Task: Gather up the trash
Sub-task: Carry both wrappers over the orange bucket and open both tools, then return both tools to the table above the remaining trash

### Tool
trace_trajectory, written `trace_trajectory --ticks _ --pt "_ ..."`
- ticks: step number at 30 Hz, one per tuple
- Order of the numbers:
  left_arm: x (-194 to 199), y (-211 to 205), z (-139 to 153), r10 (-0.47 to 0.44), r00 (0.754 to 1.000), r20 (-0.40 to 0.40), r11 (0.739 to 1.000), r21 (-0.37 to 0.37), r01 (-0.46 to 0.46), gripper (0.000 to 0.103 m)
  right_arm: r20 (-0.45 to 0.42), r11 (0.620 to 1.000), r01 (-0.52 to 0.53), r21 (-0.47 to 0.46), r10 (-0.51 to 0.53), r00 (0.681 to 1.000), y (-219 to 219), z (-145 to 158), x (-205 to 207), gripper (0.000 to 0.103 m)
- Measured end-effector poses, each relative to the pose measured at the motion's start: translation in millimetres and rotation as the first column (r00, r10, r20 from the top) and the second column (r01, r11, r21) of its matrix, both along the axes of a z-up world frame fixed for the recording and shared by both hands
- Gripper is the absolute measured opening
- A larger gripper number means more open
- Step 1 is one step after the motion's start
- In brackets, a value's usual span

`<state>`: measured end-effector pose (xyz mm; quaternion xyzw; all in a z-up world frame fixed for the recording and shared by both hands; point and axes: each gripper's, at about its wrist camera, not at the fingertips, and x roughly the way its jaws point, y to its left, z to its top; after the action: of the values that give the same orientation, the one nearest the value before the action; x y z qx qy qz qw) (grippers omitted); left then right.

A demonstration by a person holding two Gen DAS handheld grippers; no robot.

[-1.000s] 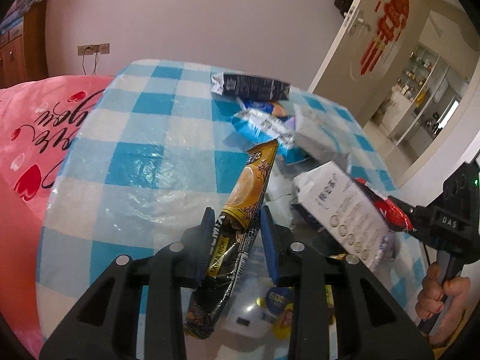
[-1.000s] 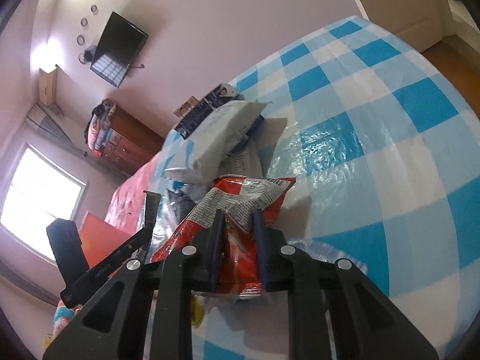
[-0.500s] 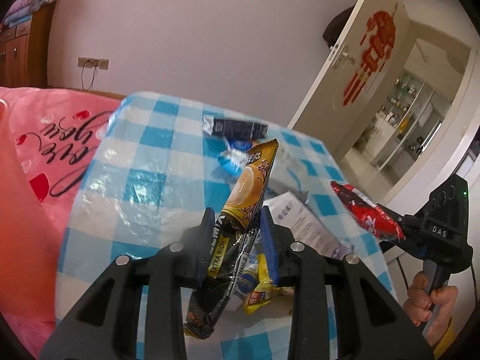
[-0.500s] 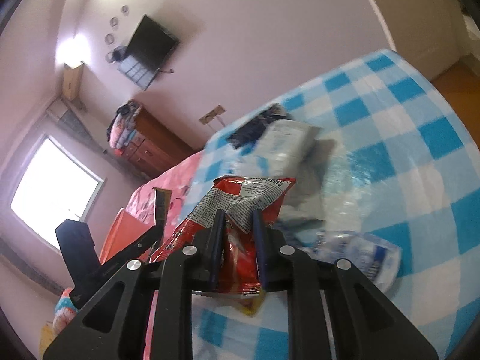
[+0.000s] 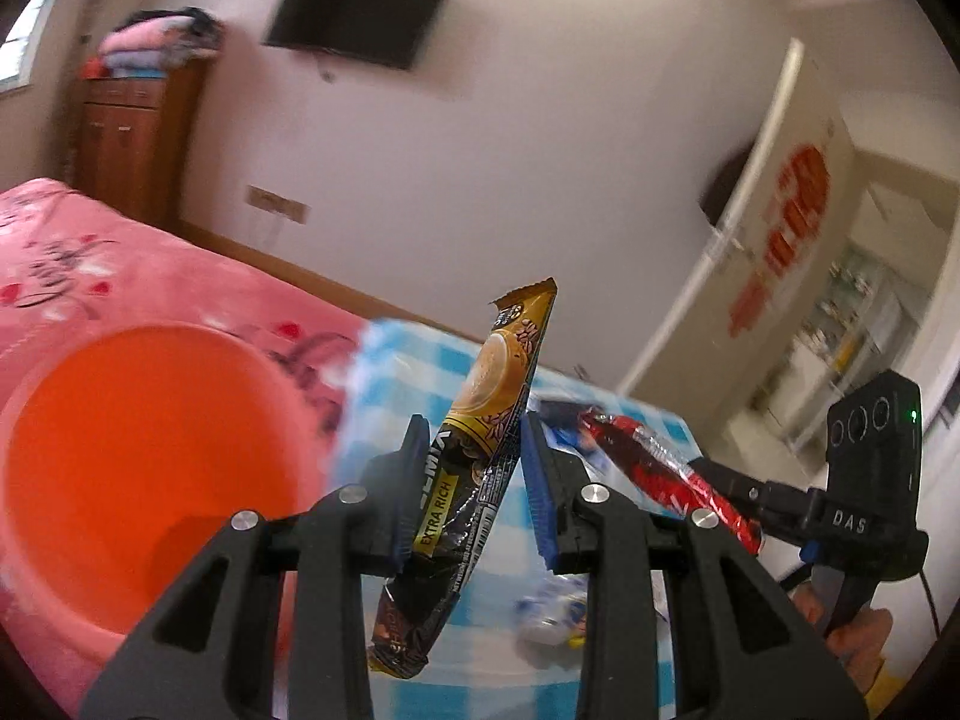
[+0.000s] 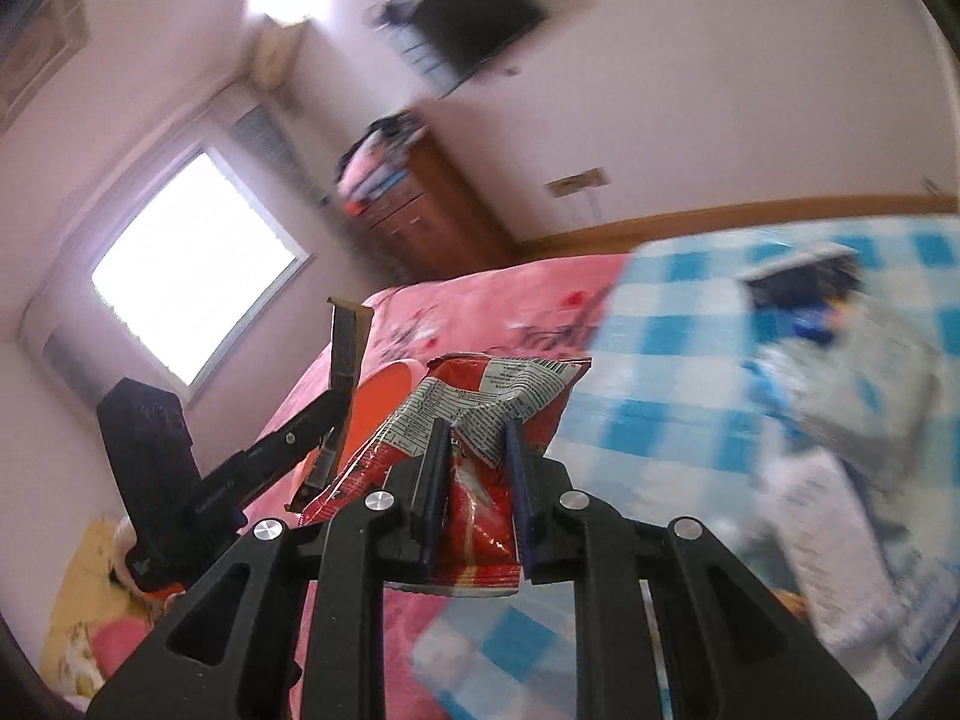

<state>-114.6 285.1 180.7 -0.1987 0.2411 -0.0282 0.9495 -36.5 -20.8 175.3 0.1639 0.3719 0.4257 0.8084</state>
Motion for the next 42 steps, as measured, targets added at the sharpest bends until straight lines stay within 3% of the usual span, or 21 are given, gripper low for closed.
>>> trace_trajectory --ticks 7,14,17,19,28,35,42 --pt "-27 75 0 0.191 0.981 -0.026 0.982 -0.003 -0.191 0.033 0.041 0.985 -0.169 -0.04 0.171 0.984 107 12 1 0.02" --pt "-27 109 -33 0.271 0.957 -0.108 0.958 -0.069 -0.279 0.034 0.072 0.964 -0.234 -0.125 0.244 0.967 173 -2 3 0.021" --pt "-23 111 -40 0.282 0.951 -0.128 0.954 -0.072 -0.293 0.048 0.108 0.959 -0.25 -0.131 0.265 0.958 184 -1 -2 0.023" --pt "-24 114 -42 0.295 0.946 -0.132 0.95 -0.067 -0.305 0.061 0.142 0.964 -0.223 -0.147 0.244 0.959 184 2 -3 0.041" --pt "-26 96 -41 0.299 0.952 -0.069 0.954 0.015 -0.299 0.084 0.238 0.987 -0.054 -0.154 0.09 0.967 129 6 -14 0.083" --pt "-29 60 -31 0.247 0.969 0.016 0.965 0.091 -0.248 0.089 0.287 0.981 0.079 -0.18 -0.024 0.958 85 -7 -26 0.089" --pt "-29 29 -26 0.162 0.984 0.068 0.981 0.096 -0.168 0.096 0.289 0.967 0.17 -0.189 -0.111 0.951 47 -28 -33 0.089"
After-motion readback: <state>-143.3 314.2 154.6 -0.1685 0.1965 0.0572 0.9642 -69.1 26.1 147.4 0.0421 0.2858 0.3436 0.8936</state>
